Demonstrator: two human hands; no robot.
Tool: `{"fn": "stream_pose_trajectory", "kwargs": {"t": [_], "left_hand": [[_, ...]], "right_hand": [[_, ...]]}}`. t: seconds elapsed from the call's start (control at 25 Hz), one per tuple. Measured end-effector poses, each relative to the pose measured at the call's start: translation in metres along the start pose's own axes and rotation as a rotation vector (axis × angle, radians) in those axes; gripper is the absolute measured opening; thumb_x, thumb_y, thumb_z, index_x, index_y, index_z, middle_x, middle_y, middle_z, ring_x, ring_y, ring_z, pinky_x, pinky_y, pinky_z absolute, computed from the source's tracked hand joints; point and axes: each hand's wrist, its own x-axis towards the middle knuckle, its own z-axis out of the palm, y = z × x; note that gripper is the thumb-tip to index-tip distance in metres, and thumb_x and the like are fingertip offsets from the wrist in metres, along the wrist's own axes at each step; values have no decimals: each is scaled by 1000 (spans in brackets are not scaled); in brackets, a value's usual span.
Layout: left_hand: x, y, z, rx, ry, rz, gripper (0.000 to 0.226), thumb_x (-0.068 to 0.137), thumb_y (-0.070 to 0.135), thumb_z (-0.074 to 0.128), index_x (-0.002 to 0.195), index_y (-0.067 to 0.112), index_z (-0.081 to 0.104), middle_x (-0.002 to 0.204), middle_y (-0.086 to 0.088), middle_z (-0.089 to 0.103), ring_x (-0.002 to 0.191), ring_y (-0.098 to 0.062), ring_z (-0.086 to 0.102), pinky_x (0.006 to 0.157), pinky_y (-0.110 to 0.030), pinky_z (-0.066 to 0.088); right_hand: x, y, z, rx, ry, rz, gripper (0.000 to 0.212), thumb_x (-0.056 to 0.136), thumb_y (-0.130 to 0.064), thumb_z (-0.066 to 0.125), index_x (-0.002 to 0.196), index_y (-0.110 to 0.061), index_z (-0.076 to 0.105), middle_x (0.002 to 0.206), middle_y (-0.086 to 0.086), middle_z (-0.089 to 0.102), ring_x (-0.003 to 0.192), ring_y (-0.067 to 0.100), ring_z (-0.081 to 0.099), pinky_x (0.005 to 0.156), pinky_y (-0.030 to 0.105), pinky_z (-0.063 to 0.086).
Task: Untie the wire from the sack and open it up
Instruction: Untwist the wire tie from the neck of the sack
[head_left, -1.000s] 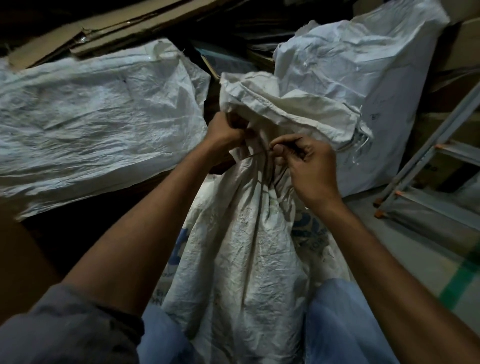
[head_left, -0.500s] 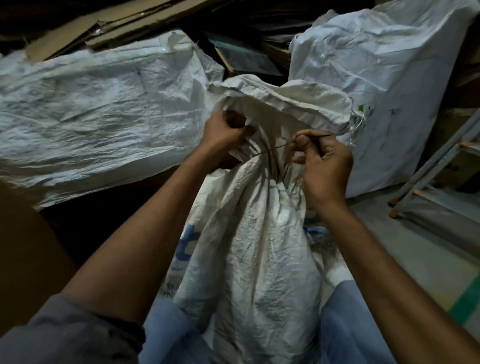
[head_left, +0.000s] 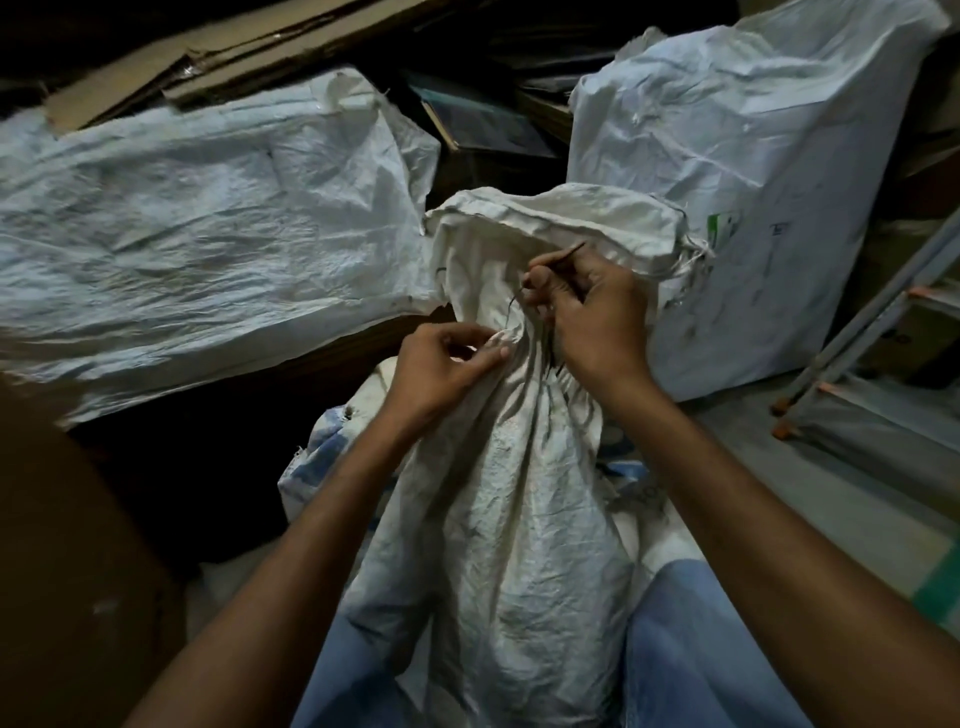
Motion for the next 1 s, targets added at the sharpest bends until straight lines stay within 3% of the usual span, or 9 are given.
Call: {"fn": "stream_pose_trajectory", "kwargs": {"t": [0.12, 0.24, 0.32, 0.44, 0.56, 0.68, 0.76, 0.92, 1.0], "left_hand": [[-4, -2, 16, 168, 124, 200, 19, 84, 23, 82, 103, 19, 81, 91, 10, 75, 80, -6, 69, 71, -22, 54], [-21, -11, 41, 429, 163, 434, 19, 86, 19, 74, 103, 15, 81, 97, -3, 75, 84, -22, 68, 70, -33, 54], [-31, -13, 57, 525, 188, 485, 24, 90, 23, 66, 107, 15, 80, 103, -6, 75, 87, -28, 67, 68, -36, 55], [-31, -16, 64, 482, 176, 422, 30, 94, 32, 58, 112, 19, 79, 109, -3, 75, 93, -24, 69, 73, -37, 58], [-32, -16, 58, 101, 213, 148, 26, 95, 39, 68, 112, 23, 78, 108, 8, 76, 92, -4, 70, 78, -35, 59], [-23, -16, 53, -123, 240, -125, 60, 86, 56, 73, 138, 30, 57, 135, 10, 58, 95, 1, 67, 80, -29, 58], [-7, -18, 55, -41, 168, -73, 84, 80, 61, 75, 152, 34, 39, 148, 6, 42, 115, -7, 61, 88, -32, 56], [9, -14, 74, -68, -73, 52, 75, 74, 40, 85, 141, 21, 55, 146, -1, 43, 130, -12, 50, 105, -42, 50], [2, -16, 83, -13, -205, 49, 83, 72, 36, 90, 145, 24, 51, 147, 0, 42, 134, -12, 48, 111, -39, 46]], "right_hand": [[12, -5, 6, -55, 57, -109, 8, 96, -11, 67, 93, -14, 74, 81, -1, 74, 69, 5, 70, 68, 31, 62], [15, -6, 17, -164, 51, -174, 13, 95, -18, 67, 88, -10, 75, 78, -2, 74, 69, 8, 67, 67, 37, 59], [20, -7, 19, -191, 42, -193, 15, 95, -17, 69, 86, -8, 76, 77, -2, 73, 70, 7, 65, 66, 37, 56], [26, -8, 16, -175, -62, -231, 11, 95, -10, 68, 91, -9, 78, 82, -1, 75, 76, 9, 69, 71, 34, 58], [27, -2, 5, -180, -84, -203, 9, 96, -13, 67, 93, -13, 75, 85, 1, 75, 73, 11, 70, 69, 36, 60], [27, 0, -4, -81, -57, -115, 8, 97, -11, 67, 95, -17, 72, 86, 1, 75, 75, 13, 73, 64, 37, 62], [24, -5, 0, -79, -123, -162, 10, 96, -8, 68, 96, -16, 73, 88, 1, 76, 77, 13, 75, 65, 37, 63], [30, -23, 7, -255, -227, -345, 11, 94, -9, 66, 97, -11, 76, 86, -5, 76, 77, 8, 74, 66, 37, 62], [47, -29, 3, -363, -227, -392, 10, 95, -13, 66, 95, -12, 76, 86, -6, 75, 79, 4, 72, 71, 35, 60]]}}
